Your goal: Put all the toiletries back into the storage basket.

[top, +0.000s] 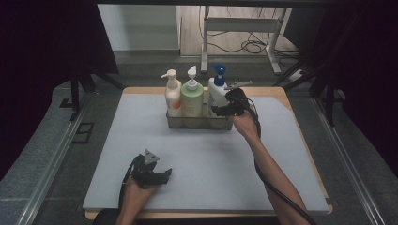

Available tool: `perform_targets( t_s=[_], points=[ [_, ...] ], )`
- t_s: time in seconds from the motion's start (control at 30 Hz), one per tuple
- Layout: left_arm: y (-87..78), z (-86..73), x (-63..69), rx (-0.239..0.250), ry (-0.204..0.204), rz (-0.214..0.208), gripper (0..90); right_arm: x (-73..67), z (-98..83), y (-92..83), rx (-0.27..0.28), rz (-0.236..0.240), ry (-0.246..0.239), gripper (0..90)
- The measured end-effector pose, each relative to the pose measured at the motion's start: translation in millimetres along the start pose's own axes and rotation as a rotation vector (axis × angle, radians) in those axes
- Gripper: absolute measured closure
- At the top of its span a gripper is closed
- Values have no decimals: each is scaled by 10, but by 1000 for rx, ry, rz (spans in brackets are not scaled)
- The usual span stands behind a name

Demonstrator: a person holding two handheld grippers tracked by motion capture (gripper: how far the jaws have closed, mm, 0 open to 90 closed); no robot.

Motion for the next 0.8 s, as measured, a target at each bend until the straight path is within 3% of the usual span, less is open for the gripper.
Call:
perform_targets(
  t_s=[0.3,0.57,0.8],
  points=[
    [1,0,1,1,-1,0,129,42,-141,-86,-27,50,-8,155],
    [-1,0,2,0,0,1,129,115,-269,-165,-33,55,-1,316],
    [-1,0,2,0,0,1,129,196,-351,-260,-51,52,5,541]
  ],
)
Point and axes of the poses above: each handheld gripper's, and its own axes: y roughly forward along the jaws, z roughly out of its top, x roughly to its right, the point moved 4 cm from there along y, roughly forward along the jaws, and after that the axes turned 5 degrees about z, right-handed, at the moved point
